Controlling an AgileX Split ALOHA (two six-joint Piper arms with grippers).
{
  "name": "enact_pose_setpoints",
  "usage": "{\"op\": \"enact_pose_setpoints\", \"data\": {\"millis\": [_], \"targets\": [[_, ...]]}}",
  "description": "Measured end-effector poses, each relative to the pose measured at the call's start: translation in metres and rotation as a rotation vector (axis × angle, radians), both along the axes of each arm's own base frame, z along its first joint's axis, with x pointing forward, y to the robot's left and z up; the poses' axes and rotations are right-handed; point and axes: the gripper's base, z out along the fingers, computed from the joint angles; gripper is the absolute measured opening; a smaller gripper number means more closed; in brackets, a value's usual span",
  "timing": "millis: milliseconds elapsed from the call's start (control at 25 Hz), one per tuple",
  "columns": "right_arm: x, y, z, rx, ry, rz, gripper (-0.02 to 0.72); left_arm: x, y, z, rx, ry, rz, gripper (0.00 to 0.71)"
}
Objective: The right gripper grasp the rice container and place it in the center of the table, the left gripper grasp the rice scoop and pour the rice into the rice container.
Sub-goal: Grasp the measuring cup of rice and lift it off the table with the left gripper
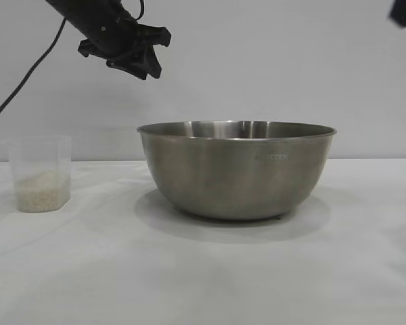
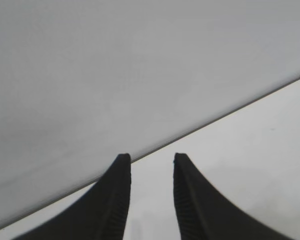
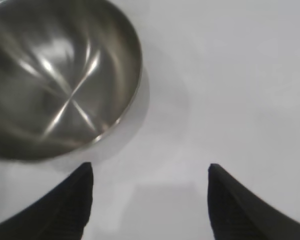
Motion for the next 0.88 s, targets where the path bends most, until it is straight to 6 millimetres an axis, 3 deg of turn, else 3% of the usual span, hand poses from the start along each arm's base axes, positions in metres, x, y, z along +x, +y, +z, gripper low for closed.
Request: {"op": "enact_pose_setpoints", "data": {"millis": [400, 640, 880], "targets": [[-0.059, -0.017, -0.005, -0.036, 0.02, -0.041, 0.421, -0.001, 0.0, 0.002, 0.004, -0.004, -0.007, 0.192], [-0.079, -0.024, -0.001, -0.024, -0.082, -0.066, 0.421, -0.002, 0.0, 0.007, 0.019, -0.018, -0.014, 0.192], [-0.093, -0.028, -0.008, -0.055, -0.04, -0.063, 0.421, -0.002, 0.0, 0.009, 0.019, -0.024, -0.015, 0.192]]}}
